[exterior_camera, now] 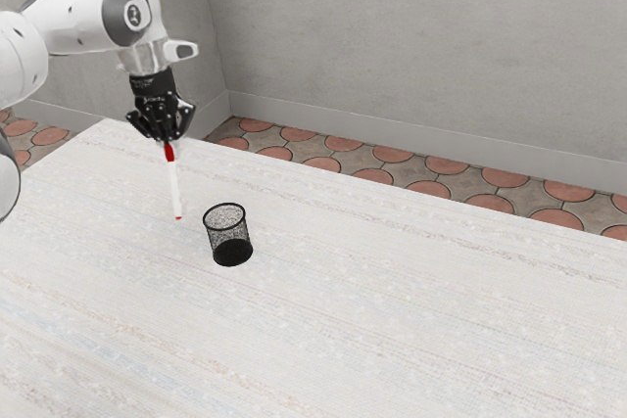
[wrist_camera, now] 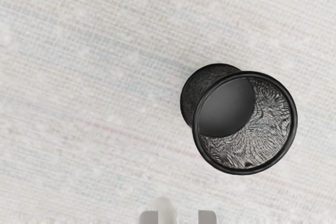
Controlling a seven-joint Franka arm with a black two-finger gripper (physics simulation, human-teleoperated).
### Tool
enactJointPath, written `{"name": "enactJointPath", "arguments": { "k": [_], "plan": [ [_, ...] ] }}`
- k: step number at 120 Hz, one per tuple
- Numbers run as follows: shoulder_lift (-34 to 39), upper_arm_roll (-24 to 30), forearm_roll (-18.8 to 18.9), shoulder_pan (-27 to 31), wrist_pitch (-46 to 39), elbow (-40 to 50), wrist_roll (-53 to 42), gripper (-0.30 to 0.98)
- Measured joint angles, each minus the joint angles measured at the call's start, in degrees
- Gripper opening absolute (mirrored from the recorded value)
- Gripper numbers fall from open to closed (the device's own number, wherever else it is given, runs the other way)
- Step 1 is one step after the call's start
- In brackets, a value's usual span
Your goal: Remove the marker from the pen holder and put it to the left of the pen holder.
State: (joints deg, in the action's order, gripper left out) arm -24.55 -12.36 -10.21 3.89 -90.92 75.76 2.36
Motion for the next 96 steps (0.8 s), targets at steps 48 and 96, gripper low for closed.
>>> {"name": "enactJointPath", "arguments": {
  "k": [48,96],
  "plan": [
    [-13.71,4.58,1.6,8.26,14.61,-3.35,0.43,-0.1],
    [-13.01,6.95,1.04,9.32,12.94,-2.96,1.27,0.45]
  ]
}}
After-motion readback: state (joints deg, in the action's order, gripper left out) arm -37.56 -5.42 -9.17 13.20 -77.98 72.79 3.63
